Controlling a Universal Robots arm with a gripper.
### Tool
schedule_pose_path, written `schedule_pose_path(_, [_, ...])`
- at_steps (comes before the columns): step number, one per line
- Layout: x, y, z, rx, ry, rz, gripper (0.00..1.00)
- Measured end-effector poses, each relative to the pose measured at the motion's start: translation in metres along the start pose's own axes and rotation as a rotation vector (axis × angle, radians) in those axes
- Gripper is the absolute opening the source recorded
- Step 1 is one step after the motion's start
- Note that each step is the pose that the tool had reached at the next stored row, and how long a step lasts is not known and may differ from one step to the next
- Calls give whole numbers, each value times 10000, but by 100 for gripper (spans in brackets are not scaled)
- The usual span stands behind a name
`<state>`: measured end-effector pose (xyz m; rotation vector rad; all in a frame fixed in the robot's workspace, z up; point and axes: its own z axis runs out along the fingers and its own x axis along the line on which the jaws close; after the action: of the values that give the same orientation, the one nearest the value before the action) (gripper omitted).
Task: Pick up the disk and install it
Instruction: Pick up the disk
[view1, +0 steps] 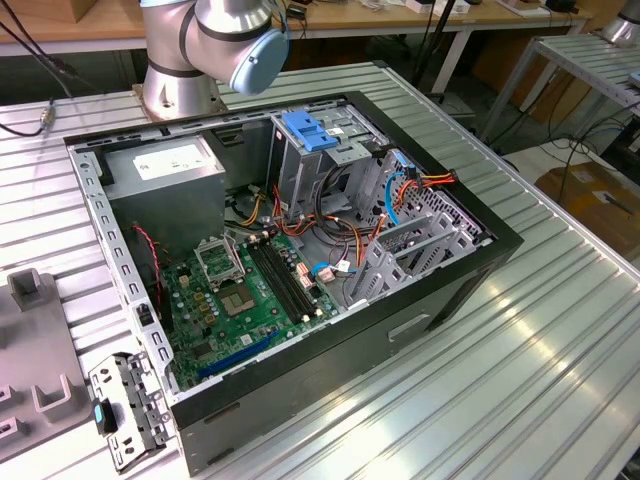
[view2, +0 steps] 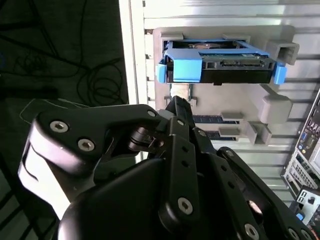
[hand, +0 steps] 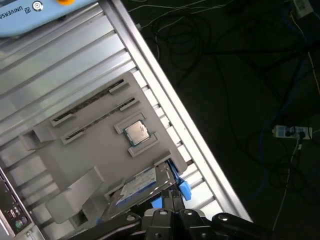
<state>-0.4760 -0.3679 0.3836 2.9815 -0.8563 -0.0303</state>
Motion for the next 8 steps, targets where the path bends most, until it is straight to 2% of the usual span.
schedule_pose_path(8, [0,0,3,10,-56,1302,11])
